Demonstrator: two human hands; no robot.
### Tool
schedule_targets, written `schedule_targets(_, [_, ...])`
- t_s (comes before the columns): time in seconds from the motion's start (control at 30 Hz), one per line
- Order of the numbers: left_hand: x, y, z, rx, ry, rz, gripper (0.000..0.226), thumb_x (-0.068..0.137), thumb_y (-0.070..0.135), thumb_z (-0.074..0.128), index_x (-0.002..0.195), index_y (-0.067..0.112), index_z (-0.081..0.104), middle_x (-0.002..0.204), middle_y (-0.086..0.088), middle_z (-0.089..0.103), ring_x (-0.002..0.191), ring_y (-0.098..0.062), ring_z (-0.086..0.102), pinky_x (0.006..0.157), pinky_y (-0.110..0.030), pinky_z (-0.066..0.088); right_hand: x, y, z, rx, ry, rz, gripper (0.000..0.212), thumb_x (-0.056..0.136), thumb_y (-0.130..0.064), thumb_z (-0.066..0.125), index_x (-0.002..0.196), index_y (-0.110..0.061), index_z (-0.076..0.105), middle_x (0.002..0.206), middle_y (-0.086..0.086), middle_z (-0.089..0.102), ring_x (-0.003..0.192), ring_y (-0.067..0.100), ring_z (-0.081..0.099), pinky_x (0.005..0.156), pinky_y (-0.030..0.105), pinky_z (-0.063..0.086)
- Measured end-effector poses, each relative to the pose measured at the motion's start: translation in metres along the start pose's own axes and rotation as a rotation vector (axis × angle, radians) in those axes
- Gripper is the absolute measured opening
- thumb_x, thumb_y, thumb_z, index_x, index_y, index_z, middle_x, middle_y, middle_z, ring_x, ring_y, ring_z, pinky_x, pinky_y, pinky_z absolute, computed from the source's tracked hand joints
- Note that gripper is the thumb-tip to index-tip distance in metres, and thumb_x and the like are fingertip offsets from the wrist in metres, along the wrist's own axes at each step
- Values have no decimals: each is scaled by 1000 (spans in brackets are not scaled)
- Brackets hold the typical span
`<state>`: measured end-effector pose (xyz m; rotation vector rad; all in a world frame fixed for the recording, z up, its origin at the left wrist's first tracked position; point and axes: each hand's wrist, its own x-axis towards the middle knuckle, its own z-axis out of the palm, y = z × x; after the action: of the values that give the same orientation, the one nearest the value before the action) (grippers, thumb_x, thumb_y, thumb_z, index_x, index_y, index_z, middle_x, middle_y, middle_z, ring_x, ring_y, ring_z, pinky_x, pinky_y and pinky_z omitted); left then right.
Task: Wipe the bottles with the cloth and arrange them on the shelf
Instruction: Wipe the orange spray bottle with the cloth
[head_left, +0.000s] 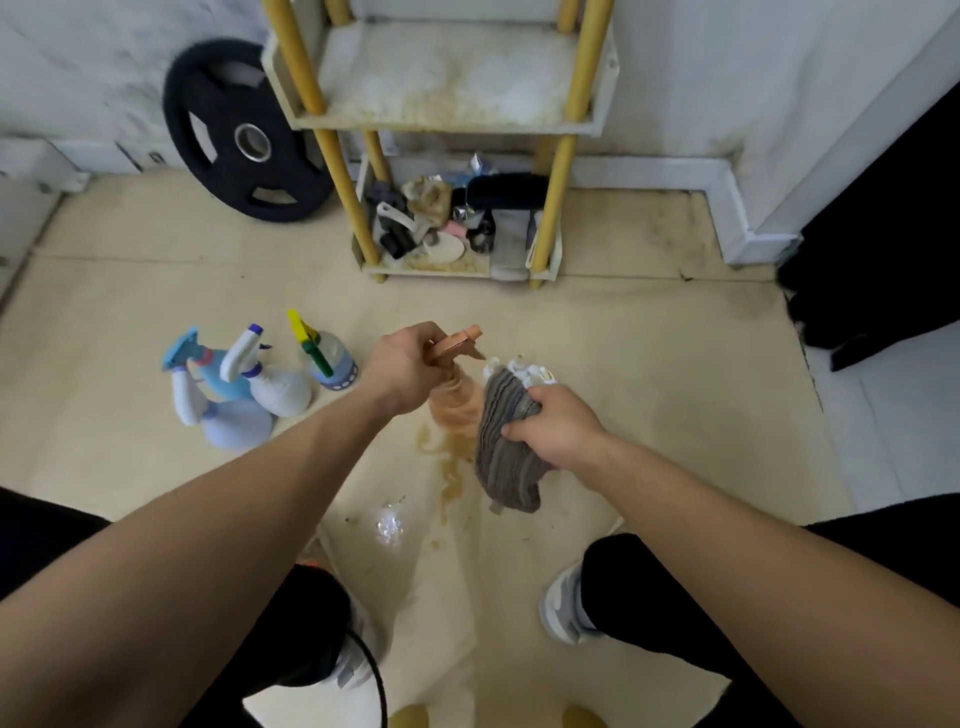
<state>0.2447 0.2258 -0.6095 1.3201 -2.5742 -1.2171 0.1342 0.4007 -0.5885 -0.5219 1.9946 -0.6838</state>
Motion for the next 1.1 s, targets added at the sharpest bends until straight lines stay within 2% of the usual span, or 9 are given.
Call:
schedule_targets(0.13, [-21,19,-52,-51,89,158,19,86,6,71,99,19,65,83,9,68,82,-13,63,69,-17,46,-25,-49,-22,250,107,-1,10,89,-8,68,96,-15,68,98,12,74,86,29,72,71,39,62])
schedule_targets(0.3, [-42,45,-114,-112,163,334,25,87,5,71,94,25,59,83,14,61,79,-7,57,75,-26,45,-44,-107,-49,306,225,-134,10,90,-9,65,99,-13,69,95,11,74,86,30,73,84,53,61])
schedule_targets(0.47, [-58,66,-155,-203,133,463,16,91,4,70,101,12,60,86,-1,62,77,-6,57,74,-26,49,-55,-159,-62,392,256,-439,14,100,-15,59,96,-9,71,96,9,76,90,25,73,87,49,58])
schedule_targets(0.6, [-65,72,-163,-334,107,482,14,95,5,66,108,3,61,88,-2,62,78,-4,61,71,-18,50,-45,-176,-61,629,126,-557,18,103,-17,56,100,-19,73,100,2,78,96,20,74,88,42,58])
schedule_targets(0.77, [-60,74,-155,-521,45,426,20,93,4,66,108,-8,61,88,-7,63,79,-6,64,74,-15,51,-30,-188,-61,905,-94,-562,34,99,-20,49,124,-5,67,125,22,69,119,37,65,109,58,46])
schedule_targets(0.9, [-51,76,-146,-618,4,373,9,93,6,66,101,1,66,85,-3,66,80,-11,65,75,-18,51,-27,-192,-66,764,-55,-680,31,85,-22,50,93,-14,79,106,15,75,110,36,68,103,53,51])
schedule_targets(0.97, [-45,73,-140,-671,23,336,15,94,7,67,103,-4,66,90,-8,67,84,-16,65,78,-23,53,-28,-194,-68,559,23,-791,27,83,-18,49,75,-14,74,81,6,71,85,29,65,81,41,53])
schedule_targets(1.03, [-42,73,-136,-730,43,315,22,92,11,68,106,-5,68,92,-10,68,84,-18,65,79,-27,54,-29,-194,-67,294,113,-897,25,84,-19,51,79,-12,74,75,6,70,76,30,63,69,42,50])
schedule_targets(1.1, [-38,73,-135,-762,75,298,24,87,12,67,105,-3,69,92,-12,69,84,-21,65,80,-32,58,-31,-191,-63,20,257,-994,26,86,-20,54,94,-22,79,82,-11,74,82,14,67,72,38,53])
